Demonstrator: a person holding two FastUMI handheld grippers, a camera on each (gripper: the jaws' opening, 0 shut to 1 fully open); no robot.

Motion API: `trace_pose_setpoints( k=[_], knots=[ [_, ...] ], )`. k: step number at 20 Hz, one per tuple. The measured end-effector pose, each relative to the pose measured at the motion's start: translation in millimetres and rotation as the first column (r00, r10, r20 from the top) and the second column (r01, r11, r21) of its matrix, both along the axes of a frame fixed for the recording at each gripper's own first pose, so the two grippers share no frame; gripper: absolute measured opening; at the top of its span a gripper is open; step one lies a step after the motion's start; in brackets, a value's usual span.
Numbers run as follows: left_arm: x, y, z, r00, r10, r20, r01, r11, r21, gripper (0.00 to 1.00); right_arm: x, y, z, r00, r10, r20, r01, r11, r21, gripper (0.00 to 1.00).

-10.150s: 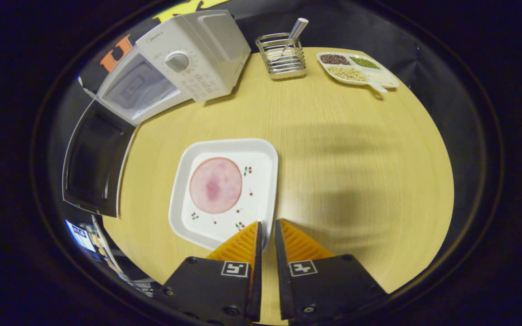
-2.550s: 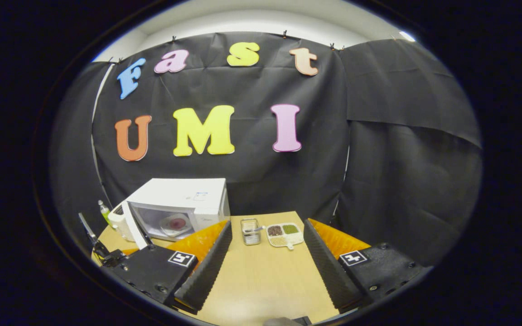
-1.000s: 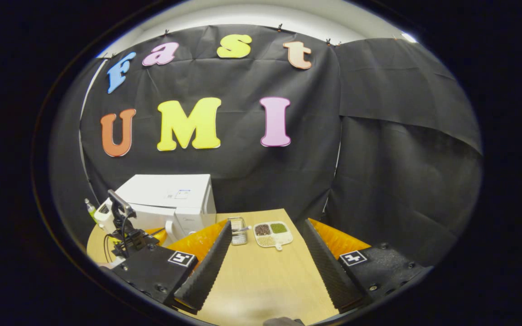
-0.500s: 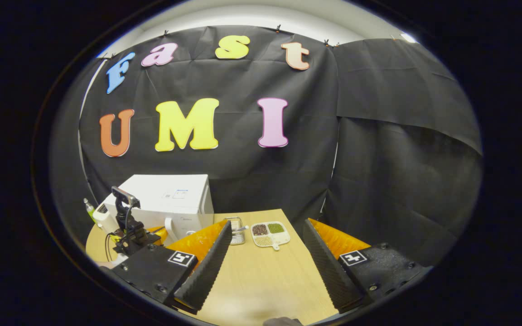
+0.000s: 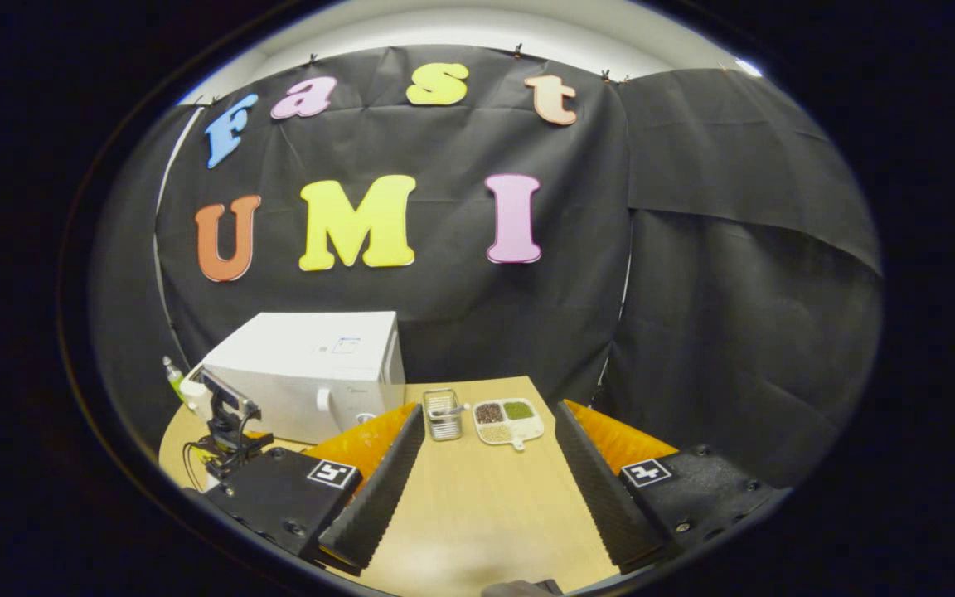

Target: Open the microwave oven with the left hand, put the food in, and close the microwave oven.

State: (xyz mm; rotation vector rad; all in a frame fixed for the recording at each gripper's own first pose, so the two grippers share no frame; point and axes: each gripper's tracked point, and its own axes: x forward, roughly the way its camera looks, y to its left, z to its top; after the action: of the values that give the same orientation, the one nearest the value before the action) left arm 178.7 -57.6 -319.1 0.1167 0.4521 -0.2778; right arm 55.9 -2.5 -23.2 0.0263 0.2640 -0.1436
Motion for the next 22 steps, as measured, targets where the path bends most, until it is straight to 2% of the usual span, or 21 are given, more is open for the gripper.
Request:
trace_pose_setpoints(
  k=[1,2,3,5,6,8,9,10,12,13,14,15,16,17,18,20,21,22],
  knots=[
    [-15,4,12,1.000,0.008,0.016,-0.008,1.000,-0.021,0.95,-1,4,-4,1.000,0.010,-0.004,-0.010,1.000,-0.005,1.00],
    [-31,10,30,0.999,0.022,0.037,-0.021,0.999,-0.045,0.95,-3,10,-6,1.000,0.021,-0.006,-0.021,1.000,-0.009,1.00],
    [-47,15,49,0.997,0.031,0.065,-0.027,0.998,-0.065,0.95,-4,15,-9,1.000,0.031,-0.004,-0.031,0.999,-0.013,0.92],
    [-75,25,92,0.990,0.044,0.134,-0.032,0.995,-0.090,0.95,-7,28,-11,0.999,0.054,0.002,-0.054,0.998,-0.023,0.92],
    [-88,32,108,0.986,0.056,0.155,-0.040,0.994,-0.103,0.95,-9,34,-11,0.998,0.067,0.008,-0.067,0.997,-0.025,1.00],
    [-111,48,144,0.977,0.079,0.199,-0.056,0.991,-0.120,0.95,-13,49,-11,0.995,0.097,0.023,-0.096,0.995,-0.030,1.00],
    [-119,56,161,0.970,0.094,0.223,-0.066,0.989,-0.130,0.95,-14,57,-9,0.993,0.111,0.033,-0.109,0.993,-0.033,0.92],
    [-129,64,177,0.963,0.113,0.244,-0.080,0.987,-0.141,0.95,-16,65,-6,0.991,0.124,0.046,-0.122,0.992,-0.035,1.00],
    [-142,80,209,0.947,0.150,0.284,-0.103,0.980,-0.172,0.95,-20,81,2,0.986,0.152,0.074,-0.150,0.988,-0.038,1.00],
    [-150,89,221,0.939,0.168,0.301,-0.115,0.976,-0.185,0.95,-21,88,6,0.982,0.166,0.090,-0.163,0.986,-0.042,0.92],
    [-157,95,238,0.931,0.184,0.316,-0.127,0.973,-0.194,0.95,-23,96,11,0.978,0.179,0.106,-0.175,0.983,-0.049,0.92],
    [-163,103,252,0.921,0.203,0.332,-0.142,0.970,-0.199,0.95,-26,102,14,0.974,0.191,0.120,-0.185,0.981,-0.052,1.00],
    [-167,110,264,0.911,0.220,0.349,-0.156,0.967,-0.202,0.95,-28,109,19,0.970,0.201,0.135,-0.195,0.979,-0.053,0.92],
    [-171,116,275,0.901,0.235,0.365,-0.168,0.964,-0.206,0.95,-30,116,22,0.966,0.211,0.147,-0.205,0.977,-0.051,0.92],
    [-175,121,286,0.892,0.248,0.378,-0.177,0.961,-0.213,0.95,-32,122,26,0.963,0.221,0.156,-0.216,0.975,-0.048,1.00],
    [-181,125,299,0.884,0.265,0.385,-0.189,0.956,-0.224,0.95,-37,131,30,0.957,0.236,0.168,-0.232,0.972,-0.043,1.00],
    [-183,125,302,0.884,0.269,0.383,-0.192,0.955,-0.227,0.95,-37,134,32,0.954,0.242,0.175,-0.238,0.970,-0.042,0.92],
    [-185,126,308,0.879,0.271,0.392,-0.194,0.955,-0.226,0.95,-39,137,34,0.952,0.247,0.182,-0.245,0.969,-0.037,1.00]
  ],
)
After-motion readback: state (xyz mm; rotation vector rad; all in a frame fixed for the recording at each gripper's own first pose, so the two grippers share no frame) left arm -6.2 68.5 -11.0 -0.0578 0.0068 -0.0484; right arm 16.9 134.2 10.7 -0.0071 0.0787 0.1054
